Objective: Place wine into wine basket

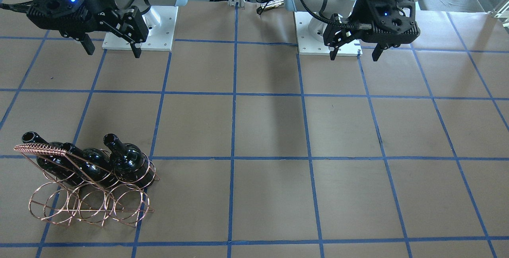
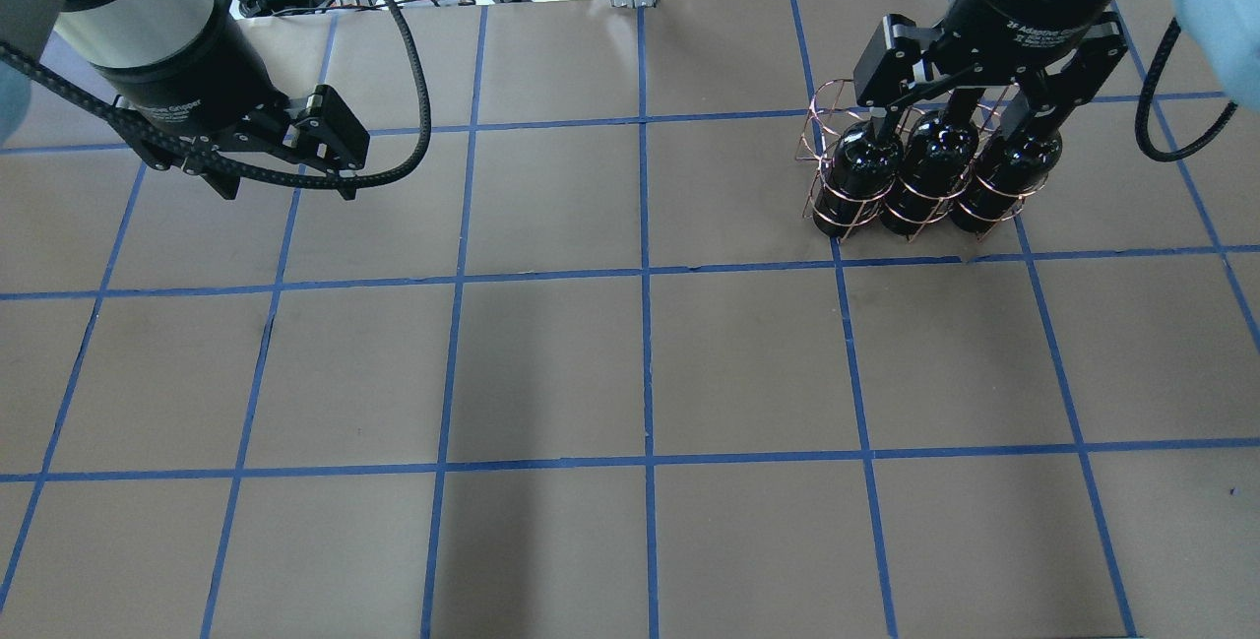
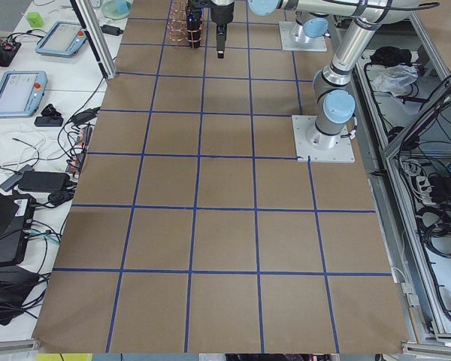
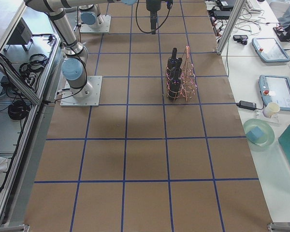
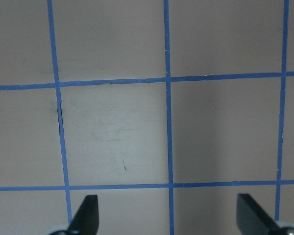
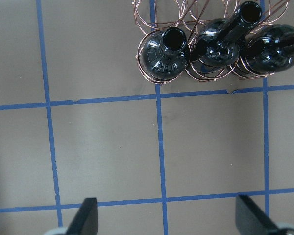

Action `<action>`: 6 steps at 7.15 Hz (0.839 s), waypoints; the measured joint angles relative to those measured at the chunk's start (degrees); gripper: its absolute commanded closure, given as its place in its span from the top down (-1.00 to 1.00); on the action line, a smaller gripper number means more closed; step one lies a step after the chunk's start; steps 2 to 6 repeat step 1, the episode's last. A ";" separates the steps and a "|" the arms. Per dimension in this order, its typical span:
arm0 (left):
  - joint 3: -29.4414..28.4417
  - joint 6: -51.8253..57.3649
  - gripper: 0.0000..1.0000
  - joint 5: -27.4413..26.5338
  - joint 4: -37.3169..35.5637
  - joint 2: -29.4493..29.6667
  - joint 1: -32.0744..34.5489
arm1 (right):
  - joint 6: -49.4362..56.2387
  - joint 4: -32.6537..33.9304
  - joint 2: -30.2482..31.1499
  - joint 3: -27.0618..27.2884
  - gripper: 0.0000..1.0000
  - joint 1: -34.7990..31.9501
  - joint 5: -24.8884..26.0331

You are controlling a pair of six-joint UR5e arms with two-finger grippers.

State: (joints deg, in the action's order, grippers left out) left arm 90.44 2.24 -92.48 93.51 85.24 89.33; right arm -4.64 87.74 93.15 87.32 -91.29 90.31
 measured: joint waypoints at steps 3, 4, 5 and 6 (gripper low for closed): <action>0.00 0.00 1.00 -0.04 0.00 0.00 -0.02 | -0.02 -0.01 0.00 0.01 1.00 -0.02 0.03; 0.00 0.00 1.00 -0.04 0.00 0.00 -0.02 | -0.02 -0.01 0.00 0.01 1.00 -0.02 0.03; 0.00 0.00 1.00 -0.04 0.00 0.00 -0.02 | -0.02 -0.01 0.00 0.01 1.00 -0.02 0.03; 0.00 0.00 1.00 -0.04 0.00 0.00 -0.02 | -0.02 -0.01 0.00 0.01 1.00 -0.02 0.03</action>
